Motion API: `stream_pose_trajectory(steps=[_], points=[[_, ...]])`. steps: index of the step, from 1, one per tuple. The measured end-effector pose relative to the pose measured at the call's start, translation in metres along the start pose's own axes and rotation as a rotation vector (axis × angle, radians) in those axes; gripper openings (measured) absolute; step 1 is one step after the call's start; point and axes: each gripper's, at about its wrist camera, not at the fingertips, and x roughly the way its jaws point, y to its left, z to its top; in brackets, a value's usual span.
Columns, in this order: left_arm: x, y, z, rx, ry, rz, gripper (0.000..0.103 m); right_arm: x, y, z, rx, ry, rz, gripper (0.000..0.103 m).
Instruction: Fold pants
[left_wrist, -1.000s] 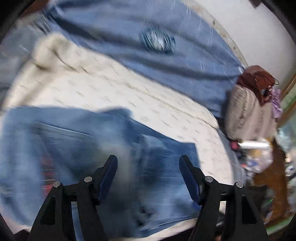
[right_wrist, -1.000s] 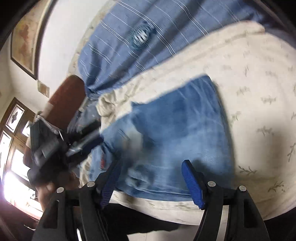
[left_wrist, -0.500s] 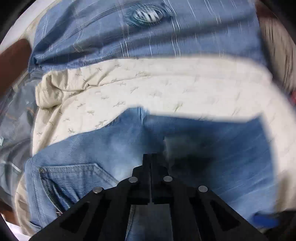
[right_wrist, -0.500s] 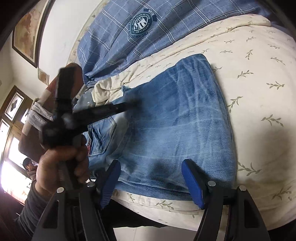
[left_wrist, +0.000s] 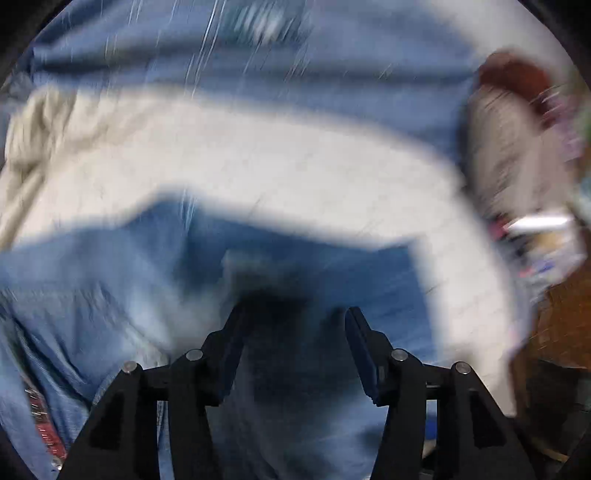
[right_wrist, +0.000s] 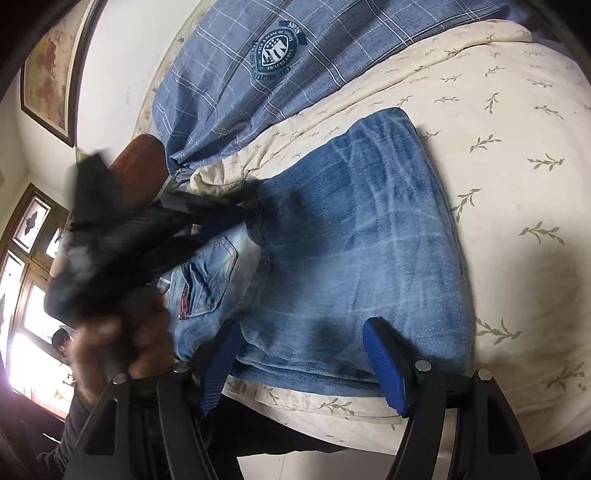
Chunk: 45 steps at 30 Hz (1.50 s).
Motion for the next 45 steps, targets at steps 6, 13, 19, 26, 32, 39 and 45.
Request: stream_pose_trajectory(steps=[6,13,19,26,32,39,45], points=[[0.008,-0.010,-0.008,0.073,-0.050,0.097,0.051,-0.018,0.008,0.012,-0.018,0.002,0.014,0.072],[-0.003,-0.001,-0.010,0.053,-0.060,0.078,0.051,-0.024,-0.017,0.096,0.130,-0.040,0.162,0.072],[-0.037,-0.006,-0.041,0.077,-0.105,0.042,0.052,0.050,-0.053,0.137,0.243,0.100,0.105,0.072],[-0.019,-0.015,-0.058,0.114,-0.057,0.096,0.053,0.007,-0.031,0.108,0.205,0.050,0.148,0.072],[-0.043,-0.002,-0.056,0.032,-0.079,0.034,0.054,0.005,-0.059,0.051,0.257,0.116,0.090,0.071],[-0.083,0.030,-0.070,-0.083,-0.155,-0.017,0.058,-0.022,-0.028,0.055,0.174,0.048,0.134,0.072],[-0.050,0.009,-0.074,0.035,-0.057,0.059,0.064,0.008,-0.040,0.028,0.180,0.129,0.082,0.074]])
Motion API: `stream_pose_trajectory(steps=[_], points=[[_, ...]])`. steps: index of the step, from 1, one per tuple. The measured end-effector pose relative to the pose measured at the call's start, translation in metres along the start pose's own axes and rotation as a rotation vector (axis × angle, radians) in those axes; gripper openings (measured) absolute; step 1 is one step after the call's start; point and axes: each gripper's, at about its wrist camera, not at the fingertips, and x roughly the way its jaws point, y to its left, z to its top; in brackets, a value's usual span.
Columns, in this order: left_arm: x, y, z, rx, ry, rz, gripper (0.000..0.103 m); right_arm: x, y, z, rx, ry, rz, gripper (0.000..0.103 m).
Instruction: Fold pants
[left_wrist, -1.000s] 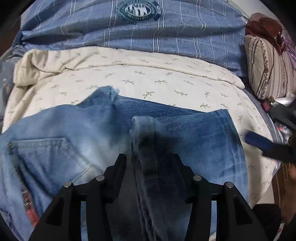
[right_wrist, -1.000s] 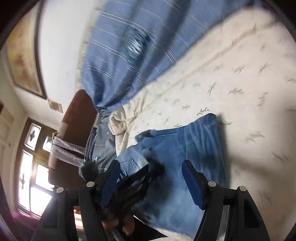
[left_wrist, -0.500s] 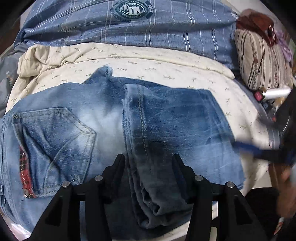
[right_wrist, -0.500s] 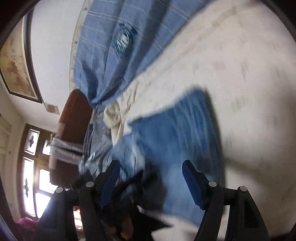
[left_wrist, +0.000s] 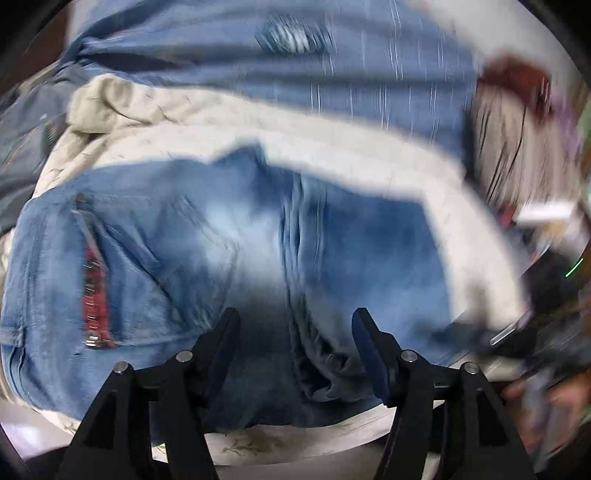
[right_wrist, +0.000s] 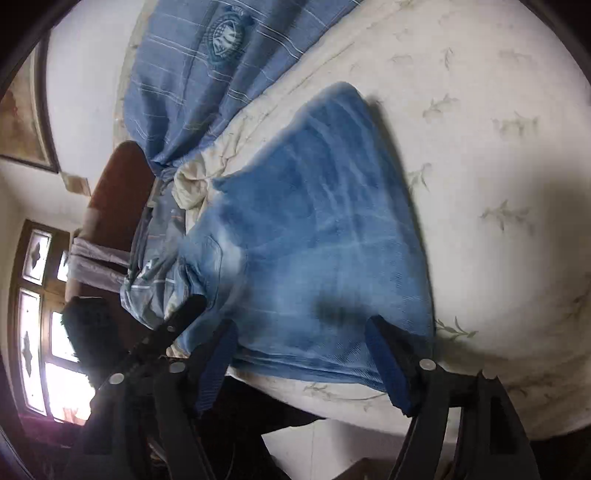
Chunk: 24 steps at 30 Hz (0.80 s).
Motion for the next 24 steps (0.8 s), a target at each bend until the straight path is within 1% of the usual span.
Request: stream_pose_trajectory(steps=[1,2,3,5,6,9,10,11,13,14,15,16,18,19,20,24], points=[[0.014,-0.005,-0.004,0.042,0.051,0.049,0.064,-0.003,0.002,0.002,0.007,0.005,0.000,0.074],[0.017,-0.008,-0.006,0.060,0.041,0.064,0.066,-0.008,0.008,0.006,0.008,0.008,0.000,0.074],[0.016,-0.010,-0.007,0.067,0.027,0.069,0.066,-0.014,0.013,0.011,-0.008,0.000,-0.003,0.074],[0.016,-0.011,-0.006,0.066,0.029,0.078,0.066,-0.019,0.031,0.027,-0.061,-0.016,-0.026,0.074],[0.016,-0.012,-0.007,0.068,0.030,0.078,0.066,-0.019,0.035,0.035,-0.070,-0.020,-0.022,0.074],[0.017,-0.010,-0.006,0.072,0.030,0.065,0.067,-0.011,0.048,0.067,-0.060,-0.036,0.033,0.074],[0.018,-0.009,-0.006,0.069,0.031,0.063,0.067,-0.001,0.049,0.083,-0.041,-0.020,0.063,0.075],[0.018,-0.008,-0.006,0.072,0.031,0.064,0.068,0.008,0.048,0.092,-0.026,-0.007,0.058,0.075],[0.019,-0.011,-0.007,0.078,0.030,0.069,0.070,0.036,0.036,0.112,-0.020,0.031,-0.015,0.075],[0.021,-0.013,-0.007,0.082,0.029,0.071,0.071,0.052,0.023,0.118,0.023,0.069,-0.035,0.075],[0.021,-0.013,-0.007,0.086,0.027,0.071,0.071,0.057,0.016,0.121,0.061,0.065,-0.001,0.075],[0.021,-0.013,-0.007,0.087,0.025,0.068,0.072,0.049,0.016,0.124,0.087,0.030,0.029,0.075],[0.018,-0.011,-0.008,0.084,0.021,0.064,0.072,0.038,0.025,0.121,0.055,0.010,0.008,0.075],[0.017,-0.011,-0.009,0.080,0.019,0.061,0.072,0.027,0.033,0.114,0.011,-0.010,-0.024,0.075],[0.014,-0.011,-0.009,0.069,0.013,0.054,0.072,0.020,0.036,0.109,-0.007,-0.015,-0.033,0.075],[-0.003,-0.003,-0.010,0.015,-0.013,0.014,0.072,-0.006,0.040,0.068,-0.047,-0.022,0.027,0.075]])
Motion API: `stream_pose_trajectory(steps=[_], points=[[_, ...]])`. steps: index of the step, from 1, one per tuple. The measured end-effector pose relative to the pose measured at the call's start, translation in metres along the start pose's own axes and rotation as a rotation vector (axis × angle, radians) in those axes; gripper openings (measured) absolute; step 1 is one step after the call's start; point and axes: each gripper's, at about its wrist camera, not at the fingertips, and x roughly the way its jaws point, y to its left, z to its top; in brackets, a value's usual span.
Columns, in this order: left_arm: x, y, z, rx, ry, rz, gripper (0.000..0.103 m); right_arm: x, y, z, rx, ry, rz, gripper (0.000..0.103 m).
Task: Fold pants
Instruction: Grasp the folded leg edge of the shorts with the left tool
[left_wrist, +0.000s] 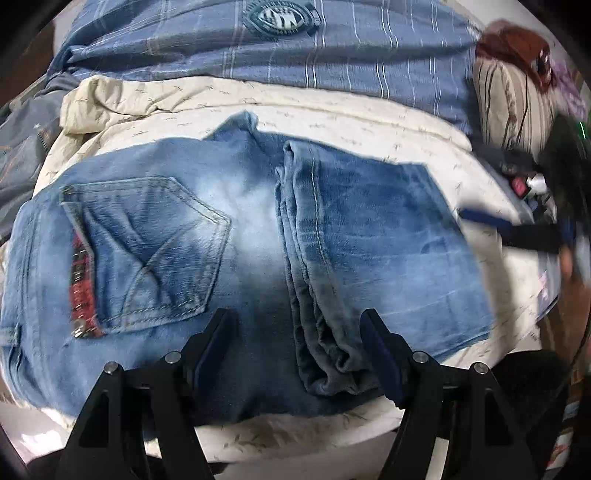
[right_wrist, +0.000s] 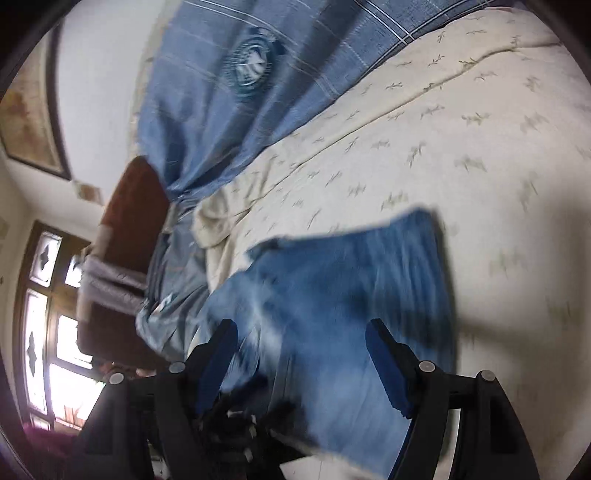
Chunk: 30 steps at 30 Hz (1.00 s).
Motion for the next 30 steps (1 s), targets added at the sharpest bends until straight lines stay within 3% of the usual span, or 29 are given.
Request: stream_pose_trajectory(steps=[3,5,9,12,14,16,21,23,24,26,30], points=[[-0.022,0.007,-0.002,-0.030,-0.048,-0.009,0.072,0.001,-0.016,-0.027,-0.007,0.025,0.030,0.079],[-0.040,0.019,-0.006,-0.091,-0.088,-0.014,0.072,0.020,-0.034,-0.037,0.003,0.065,-0.041,0.078],[-0.062,0.049,-0.014,-0.209,-0.128,-0.020,0.072,0.000,-0.017,-0.036,-0.043,-0.015,-0.027,0.078],[-0.079,0.070,-0.028,-0.275,-0.171,-0.001,0.072,-0.013,0.005,-0.046,-0.112,-0.063,0.066,0.079],[-0.083,0.088,-0.037,-0.322,-0.189,0.011,0.072,-0.002,0.003,-0.055,-0.128,-0.023,0.054,0.082],[-0.081,0.102,-0.045,-0.371,-0.181,0.027,0.072,0.025,-0.018,-0.064,-0.102,0.082,-0.041,0.080],[-0.085,0.125,-0.062,-0.450,-0.199,0.034,0.072,0.001,0.003,-0.064,-0.168,-0.025,0.025,0.080],[-0.088,0.134,-0.068,-0.489,-0.221,0.036,0.073,0.001,0.006,-0.069,-0.175,-0.014,0.065,0.080],[-0.090,0.140,-0.071,-0.519,-0.232,0.032,0.073,0.007,0.005,-0.070,-0.179,0.007,0.048,0.081],[-0.091,0.149,-0.076,-0.568,-0.243,0.024,0.073,0.028,-0.006,-0.071,-0.171,0.089,-0.070,0.081],[-0.086,0.168,-0.082,-0.676,-0.242,-0.037,0.073,0.021,-0.002,-0.071,-0.175,0.035,-0.052,0.081]])
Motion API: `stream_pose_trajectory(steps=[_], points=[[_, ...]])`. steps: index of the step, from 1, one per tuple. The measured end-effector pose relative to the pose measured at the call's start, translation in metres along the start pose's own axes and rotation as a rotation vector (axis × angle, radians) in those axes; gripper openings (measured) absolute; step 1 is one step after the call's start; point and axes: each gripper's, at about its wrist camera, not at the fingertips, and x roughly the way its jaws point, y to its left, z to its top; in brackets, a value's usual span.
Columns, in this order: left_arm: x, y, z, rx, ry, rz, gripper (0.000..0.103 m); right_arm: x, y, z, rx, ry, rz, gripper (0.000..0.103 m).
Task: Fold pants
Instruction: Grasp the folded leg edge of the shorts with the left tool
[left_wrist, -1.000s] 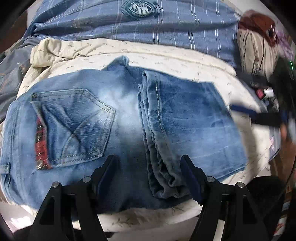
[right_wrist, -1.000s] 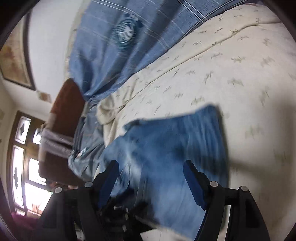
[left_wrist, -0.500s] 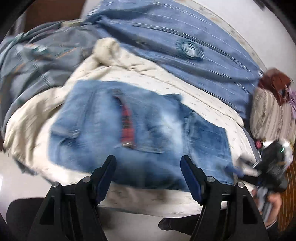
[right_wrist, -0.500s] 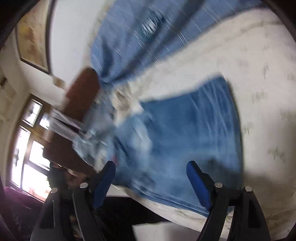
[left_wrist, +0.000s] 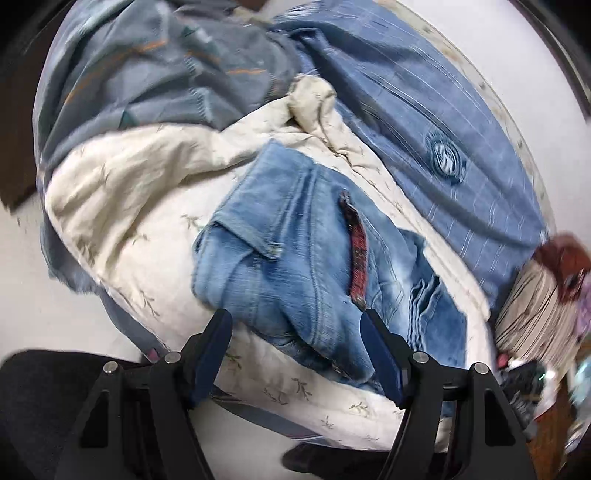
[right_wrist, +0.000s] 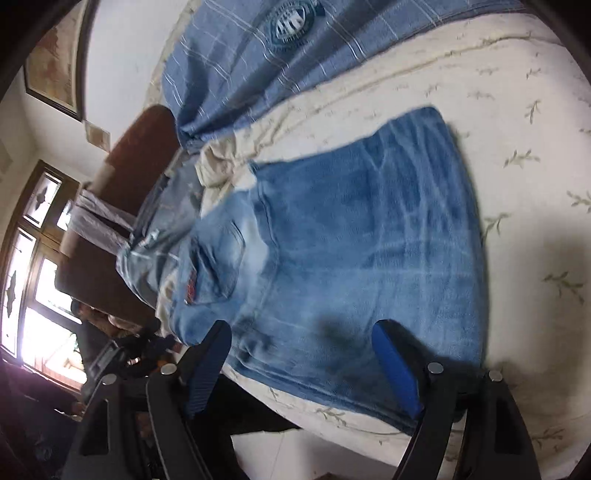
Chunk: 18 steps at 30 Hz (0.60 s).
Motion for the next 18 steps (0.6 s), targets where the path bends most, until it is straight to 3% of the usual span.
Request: stream_pose_trajectory(steps=[4,13,18], points=[[0.011,0.013,0.002,-0.089,0.045,-0.055,0.073,0.001,-0.006,0.000,0.023,0.003,0.003,0.081],[0.034,0.032,0.013,-0.244,0.094,-0.080,0.073,0.004,0.002,0.003,-0.002,-0.002,-0.011,0.081],[0.036,0.024,0.024,-0.249,0.075,-0.061,0.073,0.004,0.002,0.002,-0.007,-0.002,-0.012,0.081]])
